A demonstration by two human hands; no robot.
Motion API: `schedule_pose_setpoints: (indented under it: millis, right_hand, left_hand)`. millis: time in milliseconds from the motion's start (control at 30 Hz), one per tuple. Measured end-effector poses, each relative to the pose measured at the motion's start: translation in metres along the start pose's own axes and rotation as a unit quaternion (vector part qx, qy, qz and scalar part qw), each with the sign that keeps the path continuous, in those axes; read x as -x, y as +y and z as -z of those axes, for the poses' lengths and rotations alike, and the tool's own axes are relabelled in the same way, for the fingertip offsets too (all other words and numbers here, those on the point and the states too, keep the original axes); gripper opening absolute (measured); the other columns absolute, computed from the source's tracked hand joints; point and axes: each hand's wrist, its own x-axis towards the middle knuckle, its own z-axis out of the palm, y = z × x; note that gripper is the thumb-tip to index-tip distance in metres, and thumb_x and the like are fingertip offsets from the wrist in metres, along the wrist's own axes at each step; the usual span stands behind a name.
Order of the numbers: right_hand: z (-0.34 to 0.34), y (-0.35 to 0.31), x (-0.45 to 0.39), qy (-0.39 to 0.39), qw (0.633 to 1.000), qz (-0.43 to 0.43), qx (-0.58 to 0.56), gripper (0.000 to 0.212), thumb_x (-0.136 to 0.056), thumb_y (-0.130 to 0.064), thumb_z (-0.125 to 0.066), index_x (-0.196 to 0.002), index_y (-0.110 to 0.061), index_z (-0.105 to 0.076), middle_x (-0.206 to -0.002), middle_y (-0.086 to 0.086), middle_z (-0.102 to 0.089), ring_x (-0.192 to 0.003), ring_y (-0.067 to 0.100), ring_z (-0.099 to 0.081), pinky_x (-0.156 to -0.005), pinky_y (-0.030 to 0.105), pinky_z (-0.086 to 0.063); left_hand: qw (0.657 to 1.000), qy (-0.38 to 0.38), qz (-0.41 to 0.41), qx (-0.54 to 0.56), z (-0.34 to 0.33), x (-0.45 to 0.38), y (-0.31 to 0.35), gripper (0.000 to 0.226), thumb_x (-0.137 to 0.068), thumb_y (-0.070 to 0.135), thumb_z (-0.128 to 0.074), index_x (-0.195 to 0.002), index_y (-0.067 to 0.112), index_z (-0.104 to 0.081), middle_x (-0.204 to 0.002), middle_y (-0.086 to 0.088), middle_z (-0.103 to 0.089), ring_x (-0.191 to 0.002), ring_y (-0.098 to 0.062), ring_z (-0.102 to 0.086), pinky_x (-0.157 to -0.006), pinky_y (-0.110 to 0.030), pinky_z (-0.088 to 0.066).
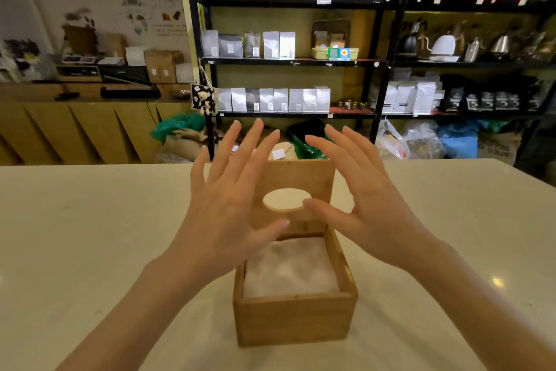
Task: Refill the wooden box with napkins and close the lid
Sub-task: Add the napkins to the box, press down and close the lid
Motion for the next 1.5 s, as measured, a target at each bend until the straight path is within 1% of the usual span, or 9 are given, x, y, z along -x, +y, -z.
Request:
schedule_pose_setpoints:
  millis: [100, 167, 333, 467, 633, 733, 933, 1233, 1500]
  right_hand:
    - [-0.008, 0.002, 0.001, -0.018, 0.996, 0.005, 0.091, 0.075, -0.084, -0.061, -0.039, -0.136, -0.041, 0.011, -0.149, -0.018, 0.001, -0.134, -0.002, 0.017, -0.114, 0.033, 0.008]
    - [-0.01, 0.002, 0.002, -0.035, 0.989, 0.0, 0.144, 0.071, -0.082, -0.07, -0.018, -0.135, -0.039, 0.018, -0.148, -0.018, 0.013, -0.135, 0.001, 0.023, -0.113, 0.034, 0.018]
    - [-0.005, -0.006, 0.008, -0.041, 0.985, -0.014, 0.167, 0.072, -0.08, -0.069, -0.003, -0.143, -0.035, 0.001, -0.156, -0.011, 0.0, -0.139, 0.009, 0.019, -0.112, 0.041, 0.02]
    - [-0.004, -0.013, 0.023, -0.039, 0.986, -0.001, 0.163, 0.071, -0.081, -0.068, -0.003, -0.144, -0.034, -0.002, -0.156, -0.01, -0.004, -0.14, 0.01, 0.016, -0.113, 0.042, 0.017]
    - [-0.011, -0.014, 0.053, -0.032, 0.993, 0.03, 0.107, 0.064, -0.085, -0.064, -0.008, -0.142, -0.034, -0.002, -0.156, -0.008, -0.006, -0.142, 0.009, 0.011, -0.116, 0.04, 0.007]
    - [-0.019, -0.012, 0.076, -0.019, 0.993, 0.049, 0.102, 0.062, -0.089, -0.059, -0.016, -0.143, -0.028, -0.01, -0.155, -0.004, -0.01, -0.142, 0.013, 0.003, -0.116, 0.04, 0.002]
    - [-0.036, -0.004, 0.107, -0.01, 0.991, 0.077, 0.109, 0.06, -0.092, -0.052, -0.024, -0.142, -0.018, -0.021, -0.151, 0.005, -0.025, -0.14, 0.02, -0.011, -0.114, 0.045, -0.009]
    - [-0.043, -0.001, 0.111, 0.015, 0.992, 0.083, 0.093, 0.057, -0.093, -0.047, -0.027, -0.138, -0.013, -0.034, -0.145, 0.005, -0.038, -0.136, 0.02, -0.021, -0.114, 0.045, -0.012]
    - [-0.044, 0.004, 0.109, 0.015, 0.995, 0.071, 0.071, 0.051, -0.092, -0.04, -0.033, -0.13, -0.01, -0.047, -0.136, 0.004, -0.052, -0.132, 0.018, -0.03, -0.115, 0.043, -0.011]
  left_hand:
    - [0.998, -0.019, 0.022, -0.059, -0.005, 0.002, 0.002, 0.087, -0.071, 0.073, -0.037, -0.133, 0.04, 0.014, -0.148, 0.018, 0.014, -0.135, -0.006, 0.028, -0.102, -0.036, 0.03]
    - [0.997, -0.02, 0.03, -0.075, -0.006, 0.002, 0.004, 0.081, -0.071, 0.077, -0.022, -0.133, 0.04, 0.015, -0.148, 0.018, 0.015, -0.134, -0.005, 0.029, -0.1, -0.035, 0.034]
    - [0.995, -0.024, 0.044, -0.091, -0.007, 0.008, 0.009, 0.079, -0.074, 0.075, -0.014, -0.14, 0.036, 0.007, -0.15, 0.017, 0.009, -0.136, -0.005, 0.024, -0.102, -0.039, 0.029]
    - [0.995, -0.023, 0.041, -0.085, -0.004, 0.022, 0.017, 0.073, -0.079, 0.071, -0.011, -0.14, 0.038, 0.008, -0.151, 0.017, 0.009, -0.137, -0.004, 0.021, -0.103, -0.038, 0.03]
    - [0.997, -0.007, 0.029, -0.075, -0.008, 0.055, 0.032, 0.065, -0.086, 0.06, -0.019, -0.142, 0.032, -0.001, -0.153, 0.007, -0.005, -0.141, -0.013, 0.006, -0.111, -0.048, 0.011]
    - [0.996, -0.008, 0.016, -0.09, -0.014, 0.078, 0.037, 0.063, -0.087, 0.052, -0.024, -0.143, 0.025, -0.01, -0.152, 0.001, -0.013, -0.141, -0.017, -0.002, -0.11, -0.052, 0.005]
    - [0.993, -0.03, 0.015, -0.11, -0.027, 0.113, 0.042, 0.064, -0.087, 0.048, -0.028, -0.143, 0.019, -0.017, -0.152, -0.002, -0.018, -0.142, -0.018, -0.004, -0.11, -0.05, 0.007]
    - [0.994, -0.039, -0.012, -0.105, -0.029, 0.12, 0.035, 0.063, -0.086, 0.045, -0.035, -0.141, 0.018, -0.023, -0.15, -0.002, -0.023, -0.141, -0.018, -0.01, -0.109, -0.051, 0.002]
    - [0.994, -0.059, 0.009, -0.086, -0.029, 0.119, 0.039, 0.063, -0.084, 0.049, -0.034, -0.139, 0.019, -0.03, -0.147, -0.002, -0.03, -0.138, -0.015, -0.016, -0.108, -0.051, 0.002]
